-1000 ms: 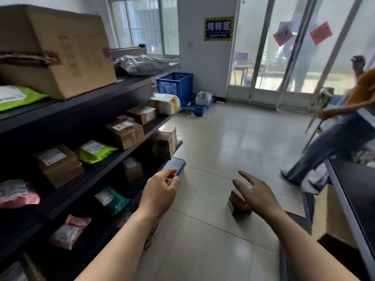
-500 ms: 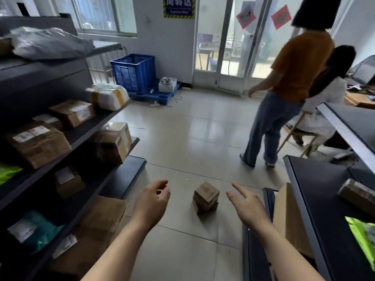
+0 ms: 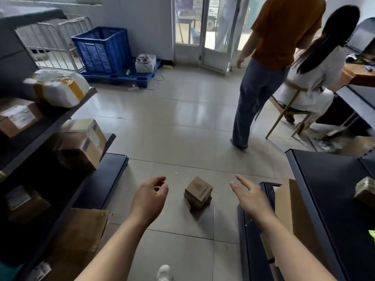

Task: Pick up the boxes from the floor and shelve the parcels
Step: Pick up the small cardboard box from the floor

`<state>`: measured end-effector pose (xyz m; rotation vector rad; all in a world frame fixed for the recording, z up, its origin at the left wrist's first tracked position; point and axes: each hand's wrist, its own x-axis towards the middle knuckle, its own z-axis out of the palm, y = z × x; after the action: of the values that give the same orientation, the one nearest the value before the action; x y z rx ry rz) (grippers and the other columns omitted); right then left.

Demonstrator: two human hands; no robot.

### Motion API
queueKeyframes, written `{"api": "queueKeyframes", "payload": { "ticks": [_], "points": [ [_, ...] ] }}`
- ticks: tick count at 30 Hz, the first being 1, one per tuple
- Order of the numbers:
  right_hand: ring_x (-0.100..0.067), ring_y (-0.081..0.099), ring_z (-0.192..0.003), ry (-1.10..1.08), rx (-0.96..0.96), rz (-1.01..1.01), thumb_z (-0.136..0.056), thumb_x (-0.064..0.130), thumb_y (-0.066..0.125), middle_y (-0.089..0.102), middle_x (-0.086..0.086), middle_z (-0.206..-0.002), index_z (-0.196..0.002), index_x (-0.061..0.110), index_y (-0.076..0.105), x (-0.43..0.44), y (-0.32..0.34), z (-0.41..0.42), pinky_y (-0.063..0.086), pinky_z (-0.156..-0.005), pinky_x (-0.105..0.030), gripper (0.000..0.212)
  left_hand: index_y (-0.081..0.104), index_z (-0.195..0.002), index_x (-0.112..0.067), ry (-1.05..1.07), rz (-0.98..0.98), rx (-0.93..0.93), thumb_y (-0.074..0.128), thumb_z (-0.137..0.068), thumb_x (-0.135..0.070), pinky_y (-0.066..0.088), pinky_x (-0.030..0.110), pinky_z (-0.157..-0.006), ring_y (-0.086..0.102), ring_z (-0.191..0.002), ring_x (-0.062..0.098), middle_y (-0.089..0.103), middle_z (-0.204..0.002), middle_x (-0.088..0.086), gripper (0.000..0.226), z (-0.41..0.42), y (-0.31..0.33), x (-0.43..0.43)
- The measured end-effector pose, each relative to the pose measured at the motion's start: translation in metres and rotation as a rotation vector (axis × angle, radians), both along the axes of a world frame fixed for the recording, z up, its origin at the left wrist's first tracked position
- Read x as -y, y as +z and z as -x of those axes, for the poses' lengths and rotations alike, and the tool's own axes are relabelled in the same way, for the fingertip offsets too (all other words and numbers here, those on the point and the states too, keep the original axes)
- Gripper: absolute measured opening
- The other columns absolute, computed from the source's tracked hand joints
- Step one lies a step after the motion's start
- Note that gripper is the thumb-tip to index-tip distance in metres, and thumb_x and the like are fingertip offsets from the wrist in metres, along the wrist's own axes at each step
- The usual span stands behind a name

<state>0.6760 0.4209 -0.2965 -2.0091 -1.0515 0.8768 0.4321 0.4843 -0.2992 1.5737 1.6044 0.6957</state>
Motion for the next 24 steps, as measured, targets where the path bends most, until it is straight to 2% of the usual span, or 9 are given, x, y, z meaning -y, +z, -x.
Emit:
{"api": "queueKeyframes", "payload": {
  "ticks": [13, 16, 24],
  "points": [
    [-0.023, 0.039, -0.137, -0.210, -0.081, 0.071, -0.095, 0.034, 0.054, 0.046, -0.004, -0.146, -0.140, 0.018, 0.048, -0.146, -0.090, -0.023, 0.033, -0.107, -0.033, 0.049, 0.062, -0.123, -0.019, -0.161, 0.105, -0.075, 0.052, -0.093, -0.024, 0.046, 0.027, -0.084, 0.061, -0.095, 0.011, 0.067, -0.109, -0.004, 0.032, -0.047, -0.084, -0.188],
    [-0.022, 0.040, -0.136, -0.236, -0.082, 0.103, -0.095, 0.038, 0.053, 0.046, -0.002, -0.146, -0.140, 0.021, 0.048, -0.170, -0.128, -0.036, 0.034, -0.105, -0.033, 0.049, 0.061, -0.123, -0.021, -0.186, 0.125, -0.096, 0.050, -0.093, -0.025, 0.042, 0.023, -0.079, 0.060, -0.094, 0.009, 0.067, -0.109, -0.005, 0.032, -0.067, -0.122, -0.217],
    [-0.022, 0.038, -0.137, -0.250, -0.092, 0.142, -0.096, 0.036, 0.051, 0.044, -0.002, -0.148, -0.142, 0.019, 0.045, -0.219, -0.259, -0.068, 0.033, -0.108, -0.033, 0.049, 0.061, -0.124, -0.018, -0.204, 0.124, -0.100, 0.050, -0.093, -0.022, 0.041, 0.022, -0.077, 0.059, -0.092, 0.010, 0.067, -0.110, -0.003, 0.033, -0.111, -0.251, -0.266]
  ]
}}
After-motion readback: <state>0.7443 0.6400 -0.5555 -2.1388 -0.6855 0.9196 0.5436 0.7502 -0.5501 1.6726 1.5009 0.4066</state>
